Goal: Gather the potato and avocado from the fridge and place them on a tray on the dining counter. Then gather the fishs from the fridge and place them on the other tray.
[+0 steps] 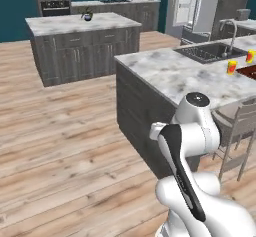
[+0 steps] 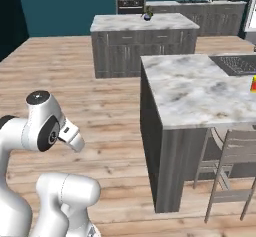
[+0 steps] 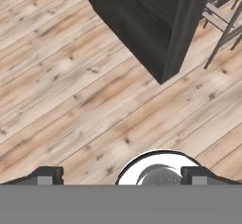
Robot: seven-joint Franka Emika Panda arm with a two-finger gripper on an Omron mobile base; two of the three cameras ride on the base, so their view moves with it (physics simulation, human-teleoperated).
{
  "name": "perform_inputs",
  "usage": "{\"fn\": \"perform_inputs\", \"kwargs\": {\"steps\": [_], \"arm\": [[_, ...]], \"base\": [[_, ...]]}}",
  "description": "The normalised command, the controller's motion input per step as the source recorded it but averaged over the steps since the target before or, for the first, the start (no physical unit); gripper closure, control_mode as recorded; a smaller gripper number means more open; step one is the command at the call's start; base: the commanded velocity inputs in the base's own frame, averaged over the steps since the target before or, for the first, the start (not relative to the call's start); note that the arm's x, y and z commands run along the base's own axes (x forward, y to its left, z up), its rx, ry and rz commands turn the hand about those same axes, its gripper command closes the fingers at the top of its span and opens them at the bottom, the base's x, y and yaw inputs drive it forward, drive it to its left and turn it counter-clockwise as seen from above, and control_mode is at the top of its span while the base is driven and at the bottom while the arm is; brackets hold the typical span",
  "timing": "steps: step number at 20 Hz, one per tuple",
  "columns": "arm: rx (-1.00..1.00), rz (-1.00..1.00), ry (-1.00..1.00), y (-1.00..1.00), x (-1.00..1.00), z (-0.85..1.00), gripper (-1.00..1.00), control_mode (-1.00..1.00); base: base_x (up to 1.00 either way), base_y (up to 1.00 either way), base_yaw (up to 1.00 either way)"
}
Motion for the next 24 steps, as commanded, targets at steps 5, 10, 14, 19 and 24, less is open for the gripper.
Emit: {"fn": "perform_inputs", "kwargs": {"steps": [5,10,14,19,24], "arm": [[0.0,0.0,0.0,0.0,0.0,0.0,-1.0,1.0],[0.0,0.0,0.0,0.0,0.0,0.0,-1.0,1.0],[0.0,0.0,0.0,0.0,0.0,0.0,-1.0,1.0],[0.0,0.0,0.0,0.0,0.0,0.0,-1.0,1.0],[0.0,0.0,0.0,0.0,0.0,0.0,-1.0,1.0]], "base": [[0.3,1.0,-0.37],[0.51,1.0,-0.32],[0.56,0.99,-0.29],[0.58,0.95,-0.26],[0.61,0.92,-0.23]]}}
